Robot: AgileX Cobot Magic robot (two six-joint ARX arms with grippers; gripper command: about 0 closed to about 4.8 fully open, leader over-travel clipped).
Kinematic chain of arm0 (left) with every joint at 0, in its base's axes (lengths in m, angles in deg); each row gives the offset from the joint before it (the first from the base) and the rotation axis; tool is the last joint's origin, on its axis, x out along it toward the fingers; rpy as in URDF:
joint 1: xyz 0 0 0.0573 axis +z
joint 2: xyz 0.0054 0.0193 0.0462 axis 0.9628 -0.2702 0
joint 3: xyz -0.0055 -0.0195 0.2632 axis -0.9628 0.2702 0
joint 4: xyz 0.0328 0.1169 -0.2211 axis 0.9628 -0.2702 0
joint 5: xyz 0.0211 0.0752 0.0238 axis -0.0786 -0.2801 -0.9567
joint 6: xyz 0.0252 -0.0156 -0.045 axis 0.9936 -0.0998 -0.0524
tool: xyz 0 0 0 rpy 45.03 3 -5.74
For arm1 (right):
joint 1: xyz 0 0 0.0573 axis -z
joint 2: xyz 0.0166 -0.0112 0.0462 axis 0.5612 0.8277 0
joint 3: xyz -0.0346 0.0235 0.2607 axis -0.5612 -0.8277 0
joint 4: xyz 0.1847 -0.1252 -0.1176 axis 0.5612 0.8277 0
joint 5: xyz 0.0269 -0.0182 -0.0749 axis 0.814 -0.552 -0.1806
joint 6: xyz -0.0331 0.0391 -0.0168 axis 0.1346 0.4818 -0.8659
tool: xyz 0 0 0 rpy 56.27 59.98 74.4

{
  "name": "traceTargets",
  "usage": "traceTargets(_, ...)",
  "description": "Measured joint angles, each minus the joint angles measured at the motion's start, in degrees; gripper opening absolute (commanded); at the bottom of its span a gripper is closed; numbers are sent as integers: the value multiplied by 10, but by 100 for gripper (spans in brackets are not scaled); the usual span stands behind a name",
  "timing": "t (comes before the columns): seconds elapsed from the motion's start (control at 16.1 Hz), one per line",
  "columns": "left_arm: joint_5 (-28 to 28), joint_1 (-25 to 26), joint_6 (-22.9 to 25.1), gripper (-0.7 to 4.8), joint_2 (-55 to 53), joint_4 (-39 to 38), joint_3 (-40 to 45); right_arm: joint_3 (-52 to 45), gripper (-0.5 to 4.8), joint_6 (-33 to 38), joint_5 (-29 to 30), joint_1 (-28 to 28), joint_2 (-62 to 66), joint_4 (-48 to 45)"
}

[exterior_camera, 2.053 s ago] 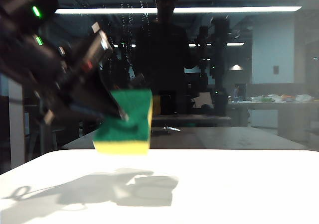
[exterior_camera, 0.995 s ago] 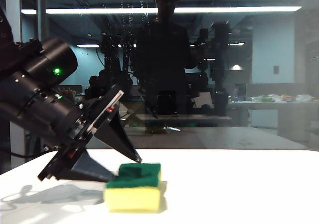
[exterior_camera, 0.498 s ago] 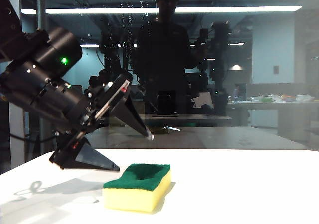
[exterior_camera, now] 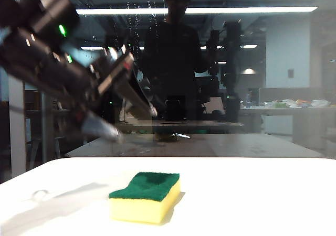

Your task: Reach upward to find where there is water on the glass, pick up the sponge from the table, dry the water, and finally place the sponge back on the table.

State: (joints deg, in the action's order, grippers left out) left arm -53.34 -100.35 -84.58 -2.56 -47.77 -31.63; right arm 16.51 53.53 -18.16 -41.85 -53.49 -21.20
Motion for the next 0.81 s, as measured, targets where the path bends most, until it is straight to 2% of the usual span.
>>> traceTargets(0.19, -30, 26, 38, 403, 54, -3, 0, -34, -2, 0, -1, 0, -12, -21)
traceTargets(0.37, -31, 70, 54, 403, 109, -9, -1, -59, -2, 0, -1, 0, -23, -37)
traceTargets(0.68, -45, 184, 102, 403, 204, -102, -12, -83, -2, -1, -21, 1, -27, -53)
traceTargets(0.81, -46, 219, 112, 400, 240, -131, -12, -83, -2, -9, -49, 1, -28, -57)
